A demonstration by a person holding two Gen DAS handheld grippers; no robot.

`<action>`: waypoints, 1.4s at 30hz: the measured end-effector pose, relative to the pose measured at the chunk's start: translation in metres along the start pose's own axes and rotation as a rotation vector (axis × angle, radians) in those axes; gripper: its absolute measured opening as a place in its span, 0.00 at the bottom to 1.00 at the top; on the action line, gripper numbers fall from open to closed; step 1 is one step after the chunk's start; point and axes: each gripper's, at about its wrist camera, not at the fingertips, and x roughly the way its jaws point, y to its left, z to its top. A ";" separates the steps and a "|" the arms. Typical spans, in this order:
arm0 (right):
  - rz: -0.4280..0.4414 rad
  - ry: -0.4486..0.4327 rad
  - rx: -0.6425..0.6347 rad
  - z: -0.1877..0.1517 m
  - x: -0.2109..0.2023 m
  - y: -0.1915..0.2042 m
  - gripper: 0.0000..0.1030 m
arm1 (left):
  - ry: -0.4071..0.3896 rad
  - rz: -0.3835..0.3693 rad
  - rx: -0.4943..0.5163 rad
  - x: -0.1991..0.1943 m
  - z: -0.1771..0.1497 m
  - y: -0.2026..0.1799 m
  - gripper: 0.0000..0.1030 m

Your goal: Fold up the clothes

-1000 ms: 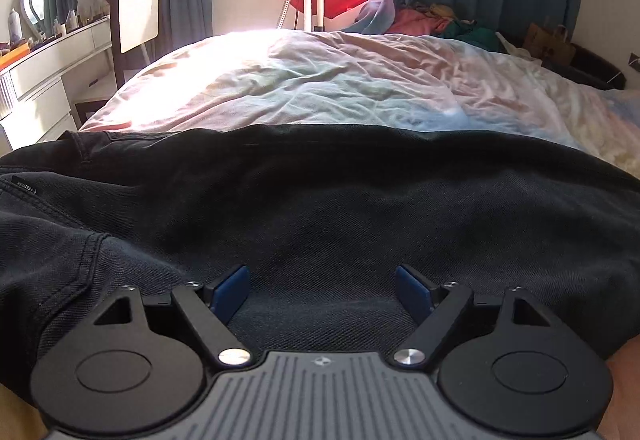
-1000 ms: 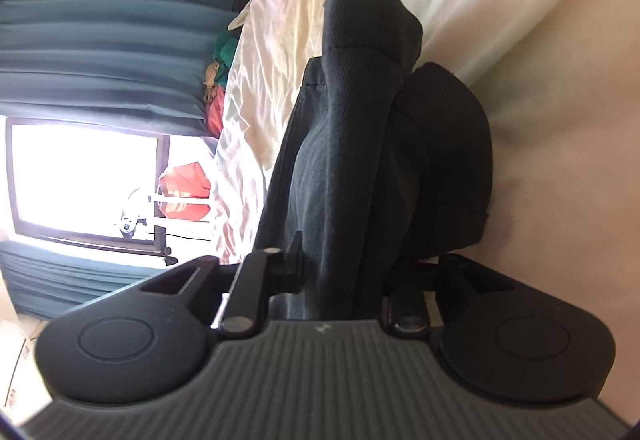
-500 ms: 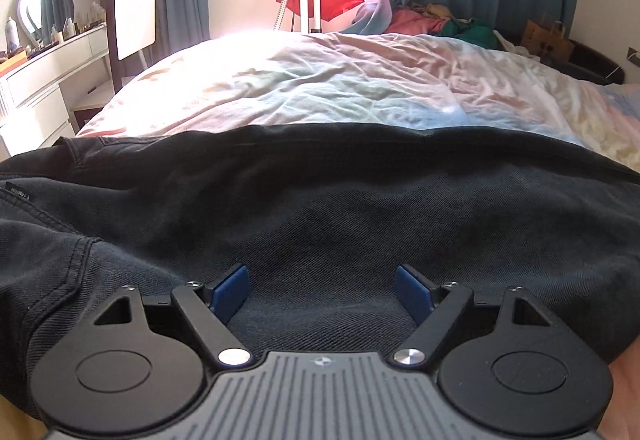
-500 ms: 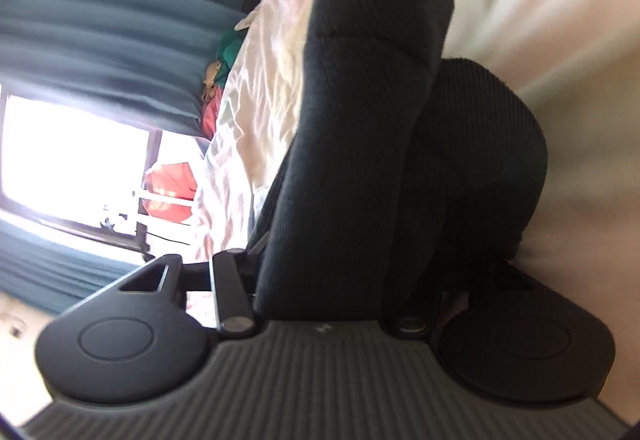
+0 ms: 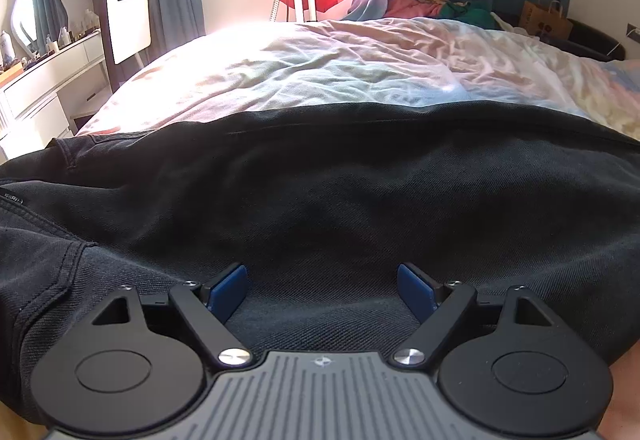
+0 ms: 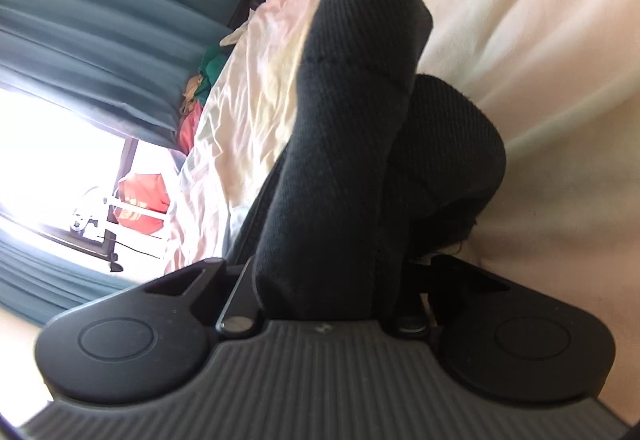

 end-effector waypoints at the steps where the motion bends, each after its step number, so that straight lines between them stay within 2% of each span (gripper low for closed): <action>1: -0.003 -0.012 -0.048 -0.001 -0.002 0.007 0.19 | 0.001 -0.003 0.005 0.001 0.000 0.000 0.83; 4: -0.010 -0.039 -0.172 -0.005 -0.007 0.023 0.19 | 0.002 -0.007 0.006 0.001 0.000 0.002 0.83; 8: -0.025 -0.070 -0.268 -0.011 -0.015 0.039 0.19 | 0.001 -0.007 0.006 0.001 0.001 0.002 0.83; 11: -0.021 -0.126 -0.384 -0.020 -0.025 0.062 0.19 | -0.004 -0.010 0.000 -0.002 0.002 0.004 0.84; 14: -0.008 -0.208 -0.502 -0.033 -0.038 0.094 0.18 | -0.051 0.006 -0.036 -0.019 0.005 0.014 0.85; 17: 0.003 -0.310 -0.696 -0.063 -0.056 0.140 0.18 | -0.107 0.027 -0.078 -0.039 0.008 0.025 0.85; 19: 0.022 -0.379 -0.856 -0.096 -0.069 0.173 0.18 | -0.144 0.041 -0.106 -0.053 0.010 0.032 0.88; 23: 0.103 -0.458 -1.228 -0.157 -0.073 0.237 0.18 | -0.218 0.069 -0.162 -0.079 0.014 0.047 0.88; 26: 0.183 -0.446 -1.508 -0.232 -0.076 0.258 0.17 | -0.276 0.073 -0.235 -0.098 0.014 0.064 0.88; 28: 0.228 -0.397 -1.677 -0.294 -0.083 0.250 0.17 | -0.317 0.079 -0.287 -0.110 0.013 0.077 0.88; 31: 0.253 -0.269 -1.852 -0.365 -0.067 0.227 0.17 | -0.360 0.071 -0.367 -0.126 0.011 0.099 0.89; 33: 0.235 -0.169 -1.920 -0.398 -0.051 0.207 0.17 | -0.349 0.054 -0.397 -0.128 0.010 0.108 0.89; 35: 0.204 -0.147 -1.959 -0.415 -0.040 0.188 0.18 | -0.334 0.047 -0.430 -0.129 0.008 0.115 0.89; 37: 0.204 -0.153 -1.953 -0.417 -0.038 0.183 0.18 | -0.319 0.035 -0.464 -0.127 0.007 0.120 0.89; 42: 0.267 -0.197 -1.860 -0.404 -0.051 0.212 0.18 | -0.313 -0.009 -0.535 -0.124 0.006 0.128 0.89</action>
